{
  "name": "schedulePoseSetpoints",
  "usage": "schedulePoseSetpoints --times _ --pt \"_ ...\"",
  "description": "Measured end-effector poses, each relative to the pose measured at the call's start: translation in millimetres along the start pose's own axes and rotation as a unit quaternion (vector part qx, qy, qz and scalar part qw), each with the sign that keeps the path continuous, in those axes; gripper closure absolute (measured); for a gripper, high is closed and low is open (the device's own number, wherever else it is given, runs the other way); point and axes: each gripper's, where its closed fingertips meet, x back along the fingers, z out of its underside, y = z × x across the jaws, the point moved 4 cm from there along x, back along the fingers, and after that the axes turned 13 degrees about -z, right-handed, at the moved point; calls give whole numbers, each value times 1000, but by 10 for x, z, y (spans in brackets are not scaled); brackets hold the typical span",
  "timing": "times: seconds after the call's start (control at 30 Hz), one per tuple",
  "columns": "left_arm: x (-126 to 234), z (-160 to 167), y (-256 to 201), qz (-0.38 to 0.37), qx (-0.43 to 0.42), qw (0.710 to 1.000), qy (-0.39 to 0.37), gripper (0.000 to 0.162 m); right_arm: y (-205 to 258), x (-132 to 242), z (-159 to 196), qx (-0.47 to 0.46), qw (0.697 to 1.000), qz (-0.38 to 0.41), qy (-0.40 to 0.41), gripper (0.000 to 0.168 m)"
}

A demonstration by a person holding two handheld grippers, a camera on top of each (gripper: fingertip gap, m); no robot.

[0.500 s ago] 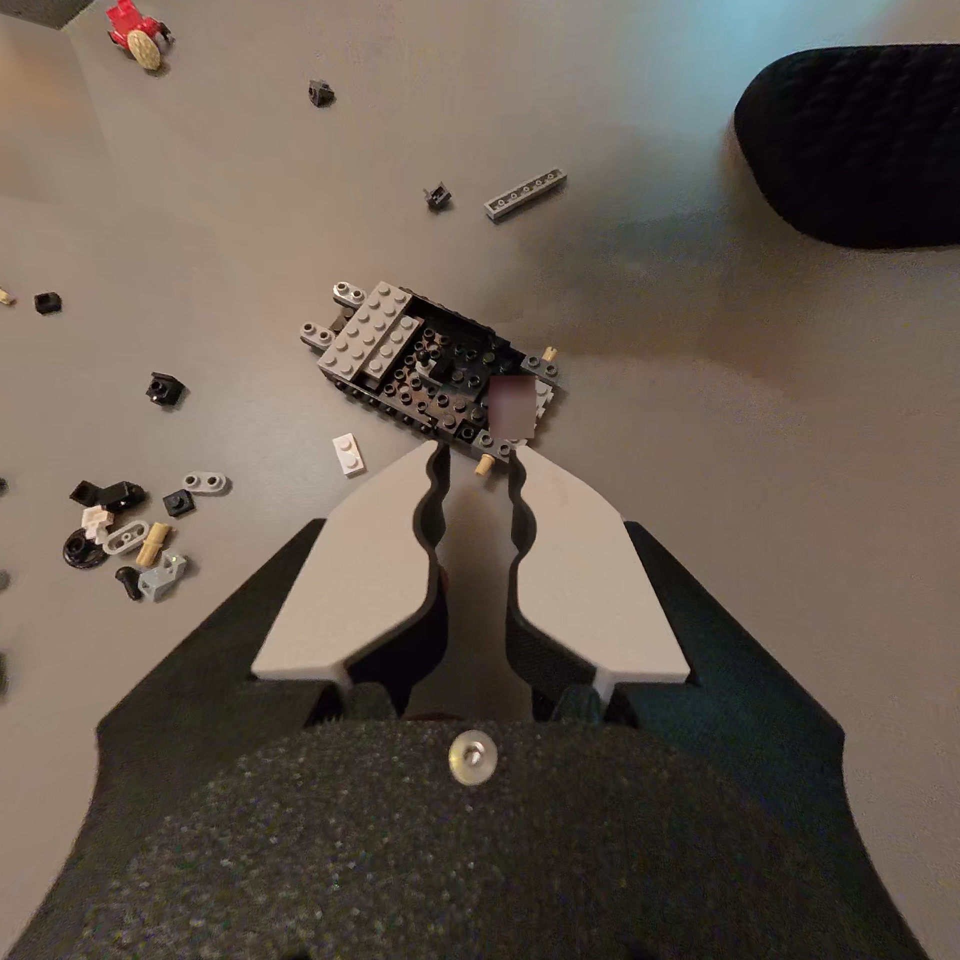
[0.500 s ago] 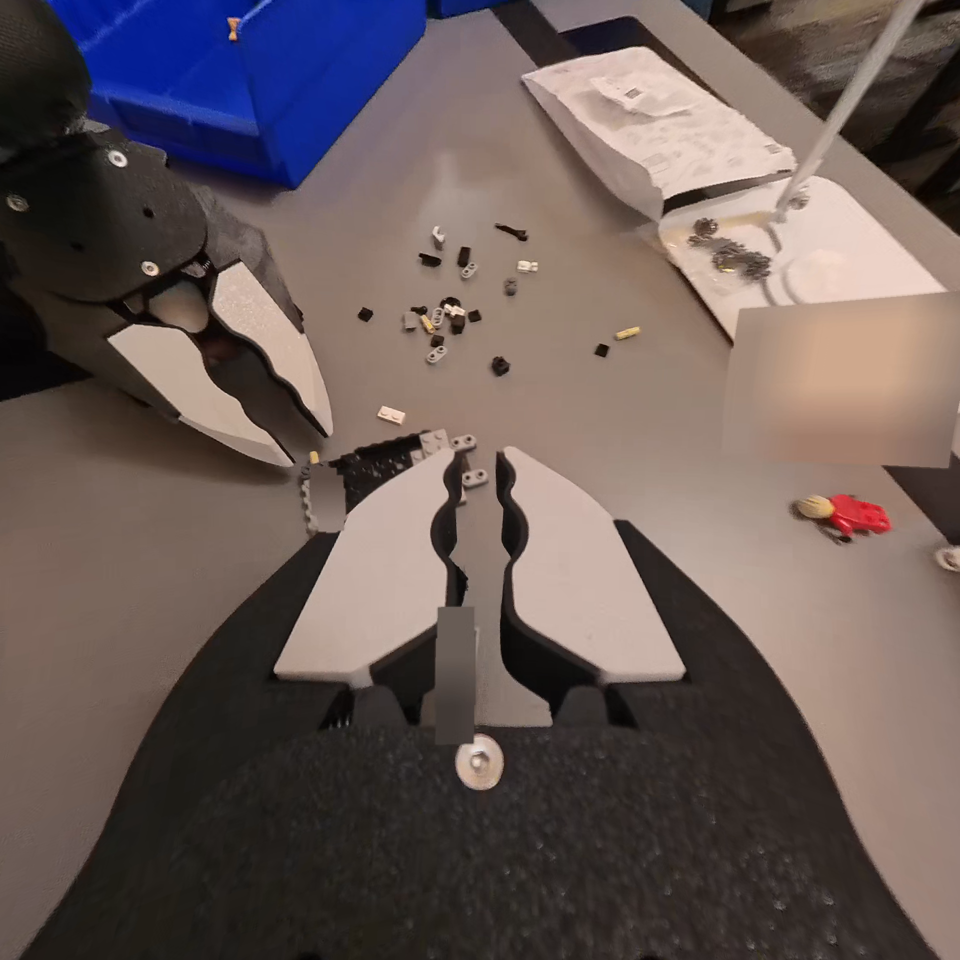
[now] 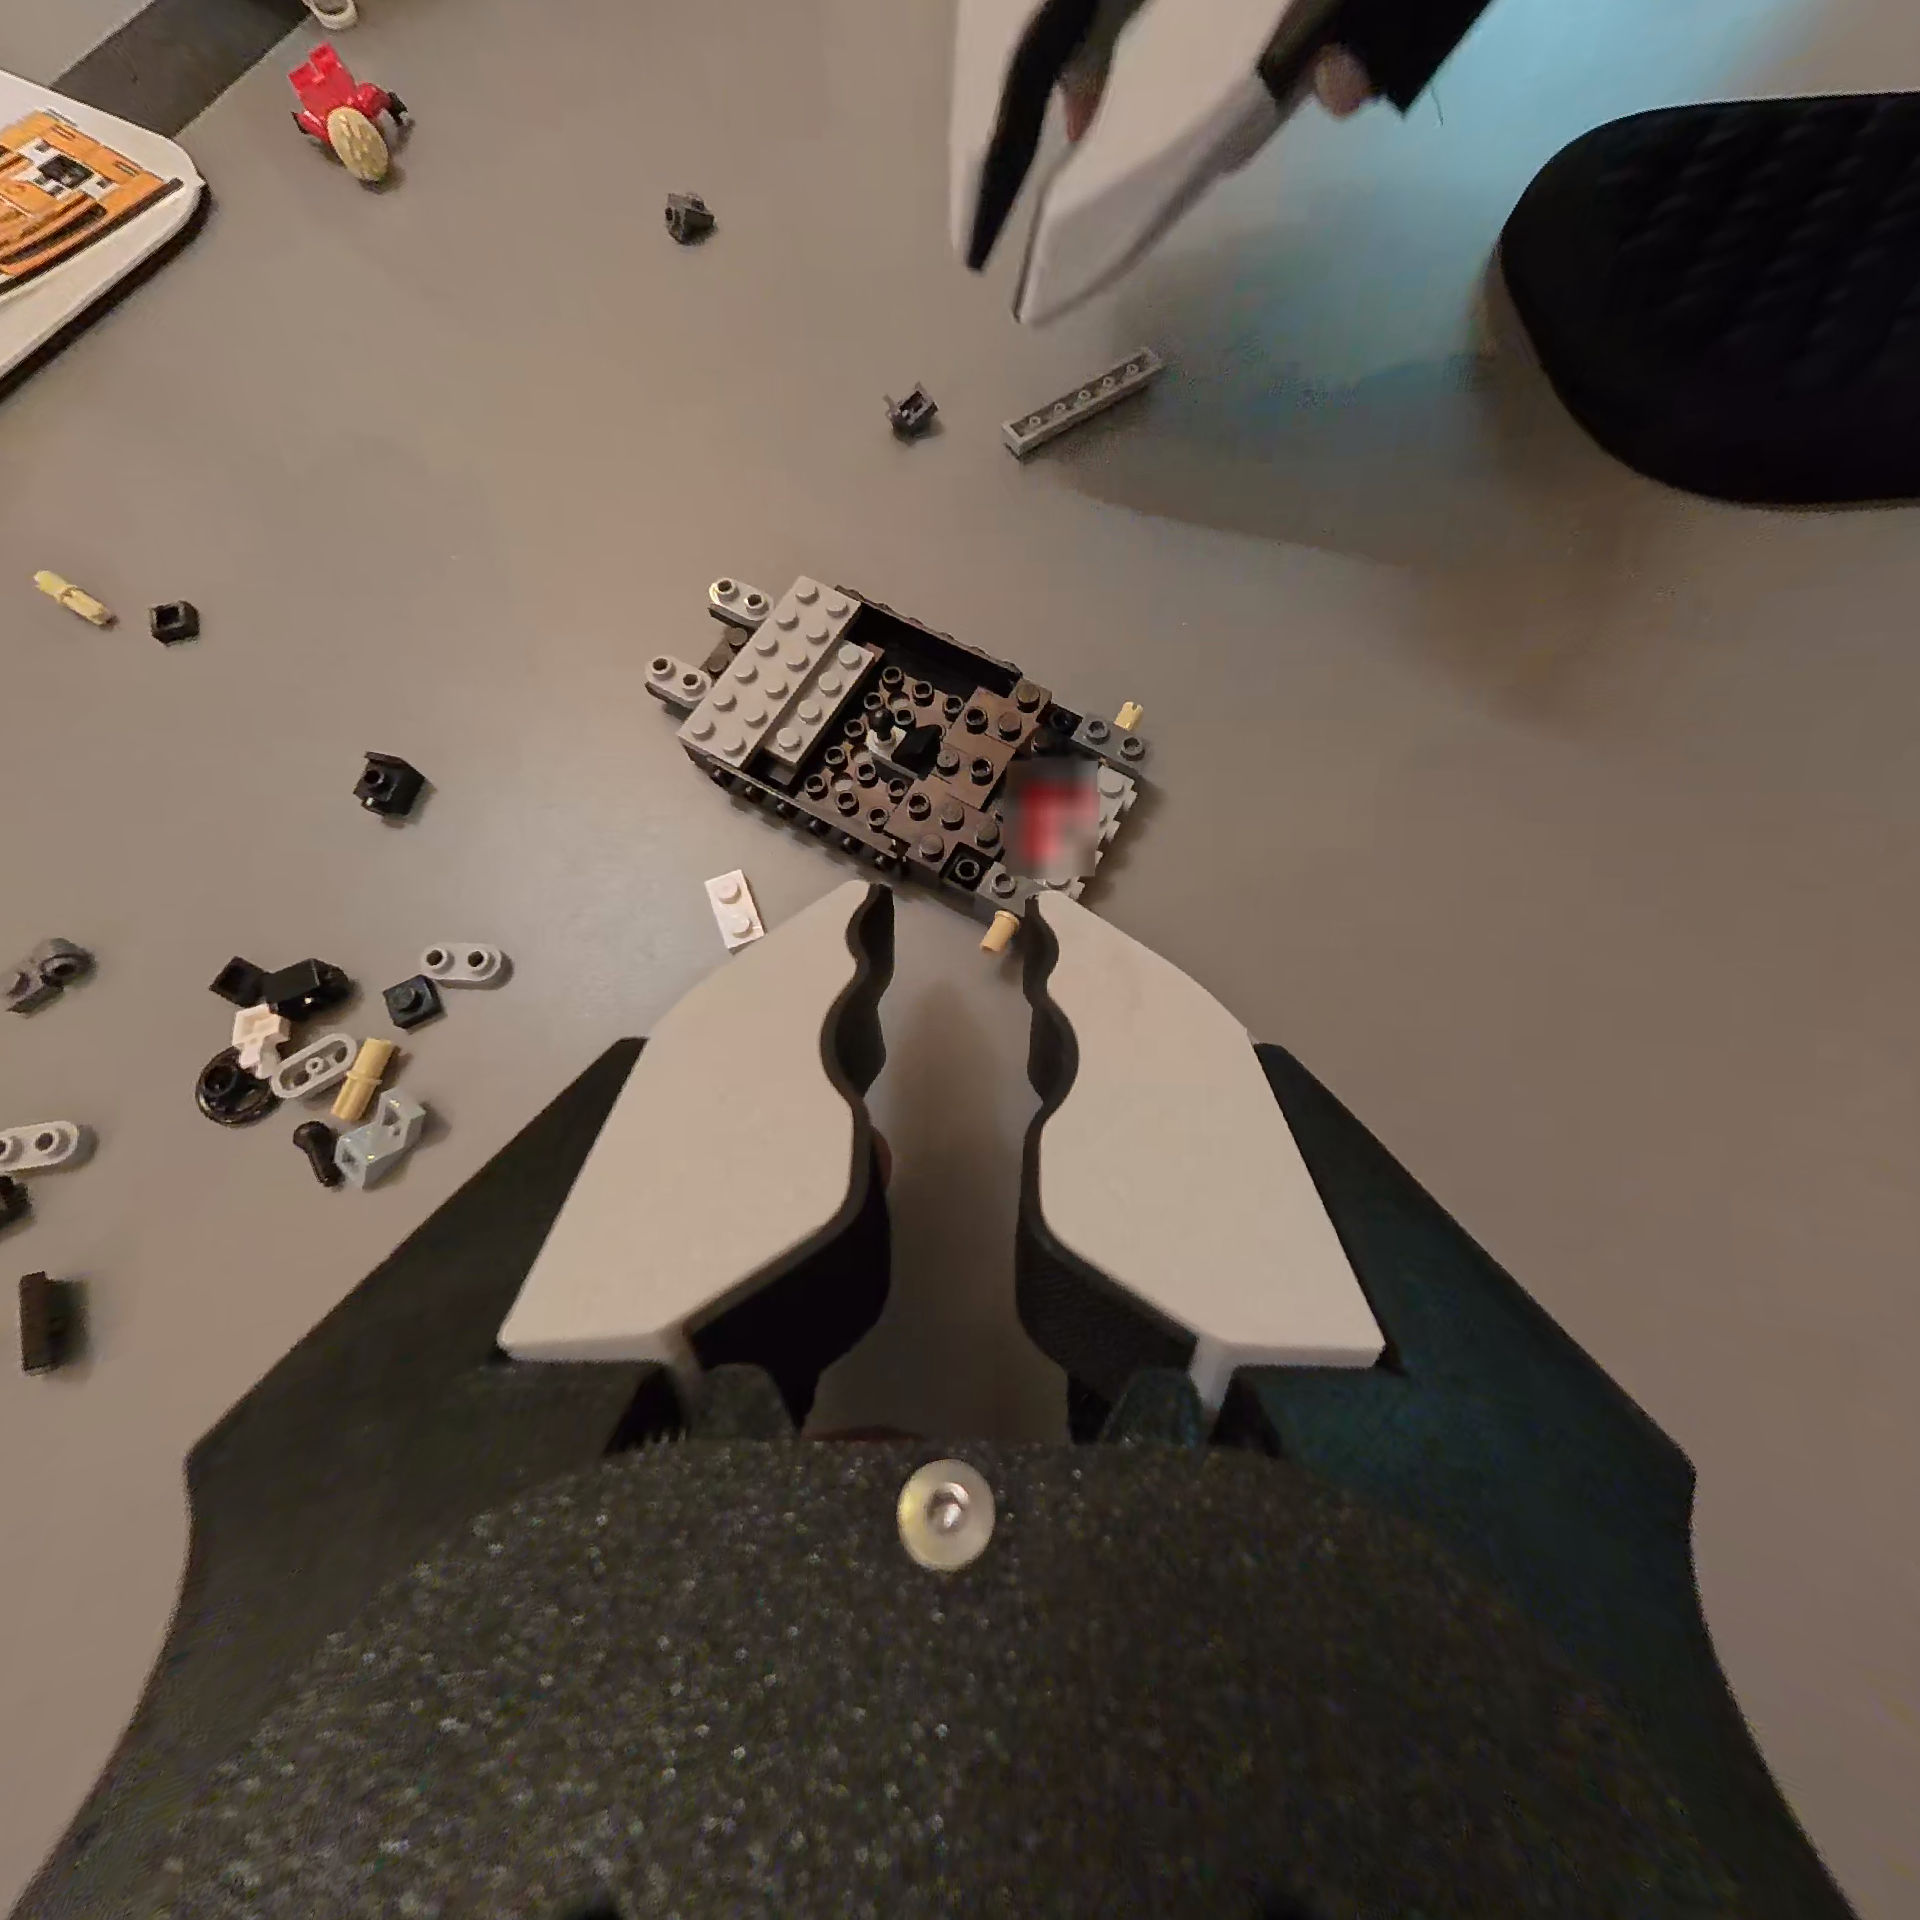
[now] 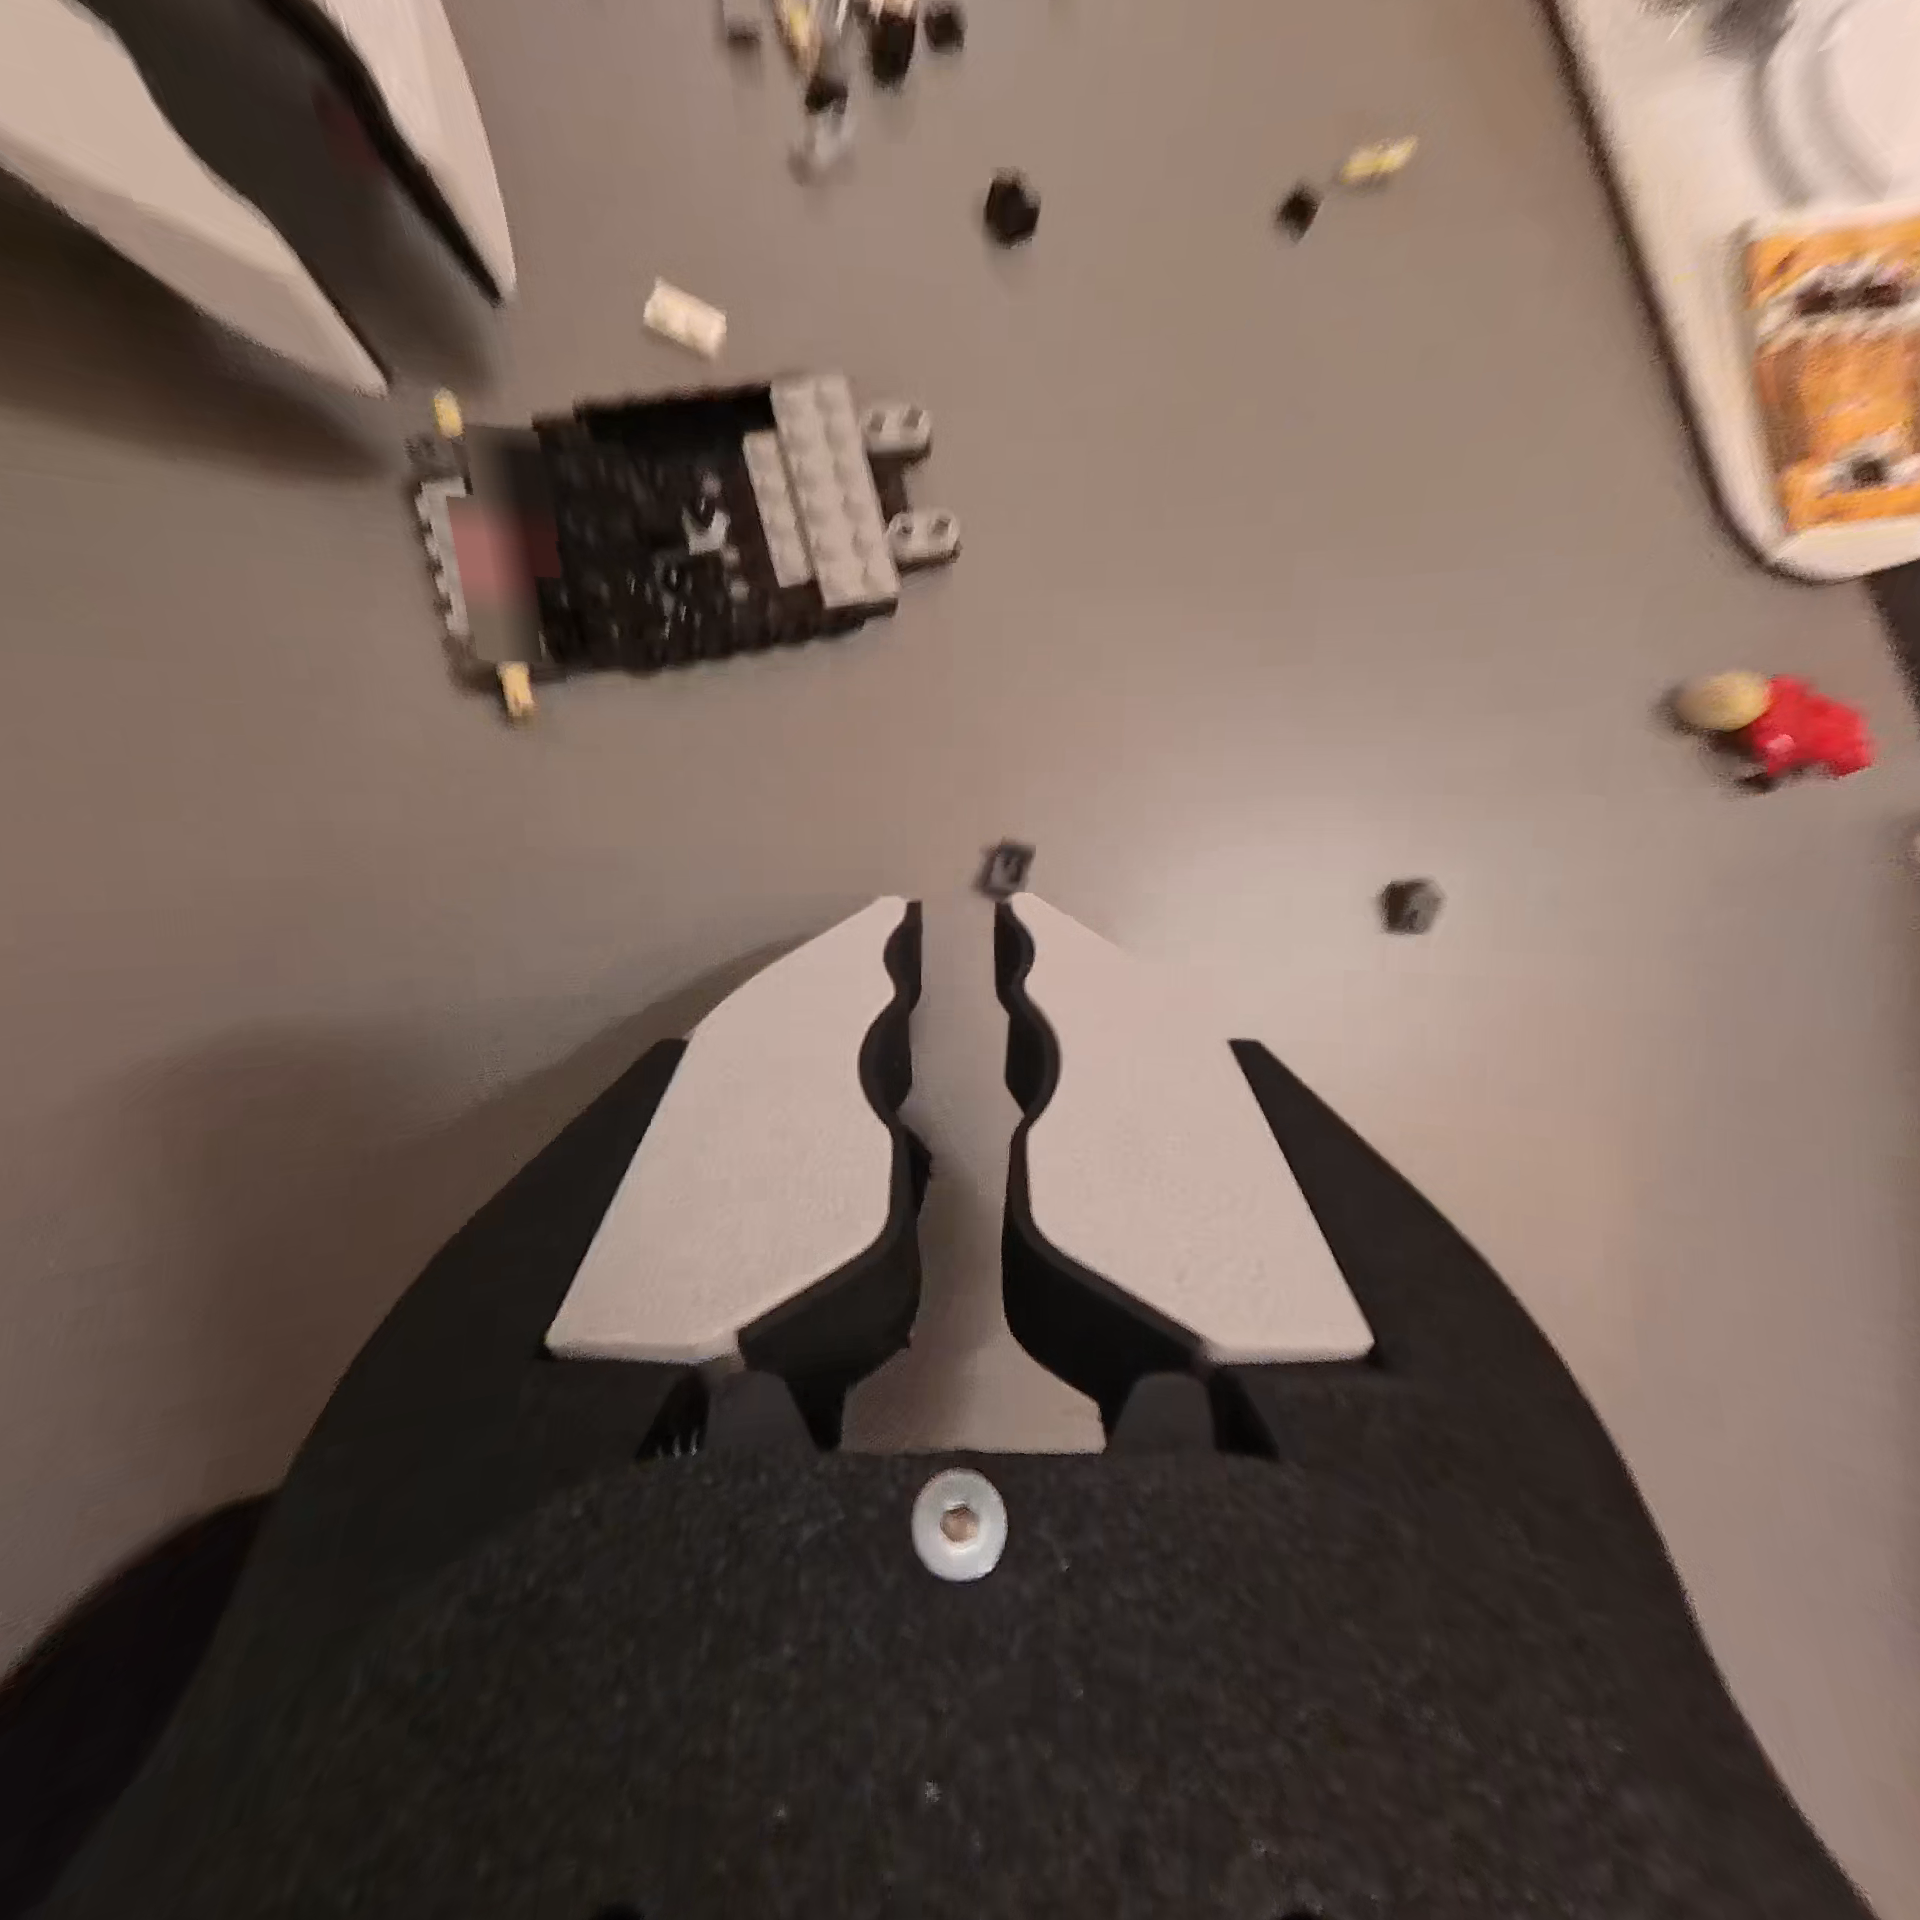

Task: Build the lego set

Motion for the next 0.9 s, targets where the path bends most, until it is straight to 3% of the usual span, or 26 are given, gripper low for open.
schedulePoseSetpoints --times 0.23,0.4,0.5,0.6,0.73,0.9 --pt "-10 10 -1 -1 -2 1000 1 139 63 -157 274 -12 999 -8 29 156" --pt "-9 6 9 -4 -2 1000 -1 139 -181 -100 281 -28 999 42 11 160" --pt "-4 4 31 -7 0 1000 -2 139 -183 -35 50 -26 998 45 -38 156" --pt "-6 14 49 -8 1 1000 0 139 81 -176 -325 0 997 -14 -74 149" --pt "0 20 55 -8 -3 1000 0 139 97 -483 -588 17 999 -27 -38 136" --pt "11 29 97 -17 -6 1000 0 138 -22 -675 -610 4 995 -98 25 132"
